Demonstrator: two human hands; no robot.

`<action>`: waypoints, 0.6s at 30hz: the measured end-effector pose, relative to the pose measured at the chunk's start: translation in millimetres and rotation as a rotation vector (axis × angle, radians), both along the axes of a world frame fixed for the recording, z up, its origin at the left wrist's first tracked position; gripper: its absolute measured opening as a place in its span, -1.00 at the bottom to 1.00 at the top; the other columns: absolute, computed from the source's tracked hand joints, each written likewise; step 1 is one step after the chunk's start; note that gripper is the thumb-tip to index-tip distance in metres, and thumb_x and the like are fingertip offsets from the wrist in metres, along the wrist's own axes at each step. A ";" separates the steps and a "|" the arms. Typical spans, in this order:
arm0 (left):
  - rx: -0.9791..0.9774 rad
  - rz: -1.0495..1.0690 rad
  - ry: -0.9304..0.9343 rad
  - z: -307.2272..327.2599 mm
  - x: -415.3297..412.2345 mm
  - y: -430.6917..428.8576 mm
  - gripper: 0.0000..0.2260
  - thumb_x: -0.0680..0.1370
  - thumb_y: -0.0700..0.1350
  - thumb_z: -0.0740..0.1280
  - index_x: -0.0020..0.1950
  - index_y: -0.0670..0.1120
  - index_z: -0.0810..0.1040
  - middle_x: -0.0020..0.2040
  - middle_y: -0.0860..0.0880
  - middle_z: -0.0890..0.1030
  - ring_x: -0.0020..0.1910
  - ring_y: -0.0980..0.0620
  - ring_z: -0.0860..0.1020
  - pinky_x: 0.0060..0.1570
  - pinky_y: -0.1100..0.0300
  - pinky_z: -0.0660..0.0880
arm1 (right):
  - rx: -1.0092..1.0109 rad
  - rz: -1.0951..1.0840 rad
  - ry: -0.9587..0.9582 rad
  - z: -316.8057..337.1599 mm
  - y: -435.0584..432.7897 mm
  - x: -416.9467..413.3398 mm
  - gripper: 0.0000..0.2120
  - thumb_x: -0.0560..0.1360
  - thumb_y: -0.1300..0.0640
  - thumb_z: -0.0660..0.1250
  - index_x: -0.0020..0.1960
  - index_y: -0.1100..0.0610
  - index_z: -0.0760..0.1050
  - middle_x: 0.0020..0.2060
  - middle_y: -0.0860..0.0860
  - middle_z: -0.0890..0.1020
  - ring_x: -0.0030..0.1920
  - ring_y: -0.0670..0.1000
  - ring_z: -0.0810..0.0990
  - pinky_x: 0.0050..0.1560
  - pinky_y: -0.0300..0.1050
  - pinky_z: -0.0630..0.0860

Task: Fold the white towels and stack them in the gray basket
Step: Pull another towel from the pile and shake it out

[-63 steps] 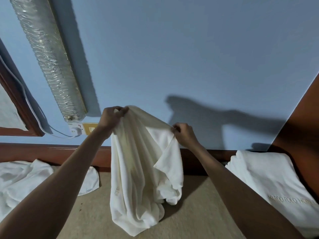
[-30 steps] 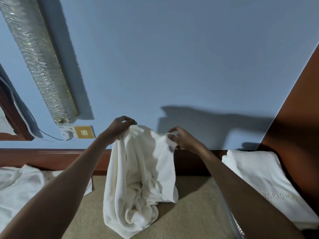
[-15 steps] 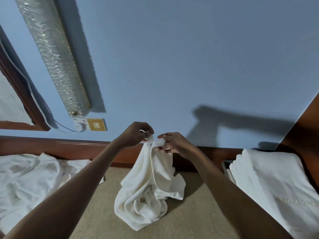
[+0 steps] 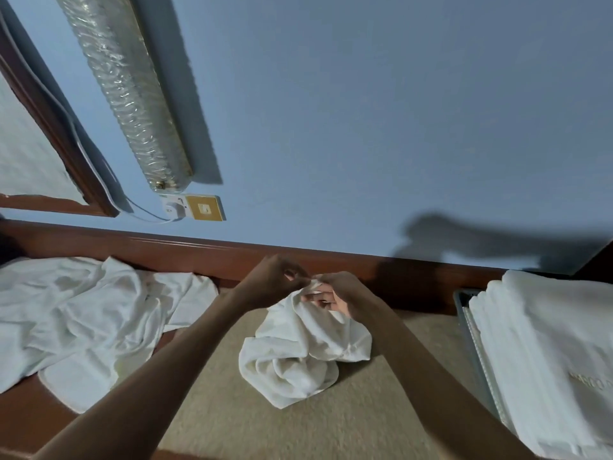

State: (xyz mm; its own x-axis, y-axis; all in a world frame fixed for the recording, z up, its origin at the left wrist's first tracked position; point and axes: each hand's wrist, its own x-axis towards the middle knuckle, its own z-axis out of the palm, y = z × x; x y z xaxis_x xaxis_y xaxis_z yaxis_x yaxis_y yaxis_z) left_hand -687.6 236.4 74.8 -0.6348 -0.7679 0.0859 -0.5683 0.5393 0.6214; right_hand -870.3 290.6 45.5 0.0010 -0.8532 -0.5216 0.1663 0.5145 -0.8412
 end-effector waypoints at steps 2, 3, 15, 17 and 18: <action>-0.007 -0.001 -0.006 -8.2 1.5 1.6 -0.89 0.58 -0.04 0.47 0.02 -0.02 0.76 -0.06 0.11 0.73 -0.09 0.32 0.62 -0.15 0.52 0.46 | 0.030 -0.010 -0.022 -4.8 4.3 1.8 -0.82 0.65 0.20 0.20 0.08 0.21 0.58 0.04 0.28 0.71 0.01 0.19 0.62 -0.19 -0.10 0.40; -0.005 -0.009 -0.013 -11.7 2.6 2.6 -0.89 0.58 -0.03 0.47 0.02 -0.03 0.76 -0.06 0.11 0.73 -0.10 0.33 0.61 -0.15 0.51 0.47 | 0.037 -0.013 -0.035 -6.3 6.4 3.0 -0.82 0.66 0.21 0.19 0.08 0.21 0.57 0.04 0.26 0.71 0.01 0.18 0.63 -0.19 -0.10 0.40; -0.028 -0.023 -0.005 -3.8 24.3 2.3 -0.91 0.59 -0.22 0.40 -0.11 -0.11 0.65 -0.23 0.13 0.63 -0.24 0.23 0.57 -0.24 0.33 0.45 | -0.033 0.088 0.162 -3.6 24.2 15.3 -0.53 0.67 -0.21 0.16 0.25 0.15 0.57 0.04 0.08 0.74 -0.11 0.03 0.66 -0.16 -0.12 0.41; -0.034 -0.017 0.024 14.9 31.5 -1.5 -0.93 0.58 -0.25 0.41 -0.06 -0.10 0.64 -0.21 0.12 0.64 -0.24 0.24 0.59 -0.27 0.33 0.48 | -0.133 0.133 0.344 9.8 26.7 17.0 -0.55 0.61 -0.30 0.22 0.13 0.08 0.58 -0.09 0.03 0.69 -0.16 0.00 0.54 -0.25 -0.20 0.38; -0.036 -0.018 0.039 26.1 35.2 -4.2 -0.93 0.58 -0.26 0.41 -0.01 -0.10 0.65 -0.17 0.11 0.67 -0.20 0.24 0.62 -0.22 0.33 0.54 | -0.184 0.150 0.428 18.2 24.6 19.2 -0.61 0.59 -0.30 0.26 0.03 0.02 0.56 -0.14 -0.01 0.62 -0.15 -0.01 0.50 -0.25 -0.23 0.38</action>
State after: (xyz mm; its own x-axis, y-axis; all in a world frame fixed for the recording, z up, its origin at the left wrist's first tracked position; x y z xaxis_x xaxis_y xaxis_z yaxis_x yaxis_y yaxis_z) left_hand -652.4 232.2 100.9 -0.6439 -0.7524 0.1386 -0.5340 0.5718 0.6228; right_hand -851.1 315.2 63.7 -0.0506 -0.9381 -0.3427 -0.2785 0.3428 -0.8972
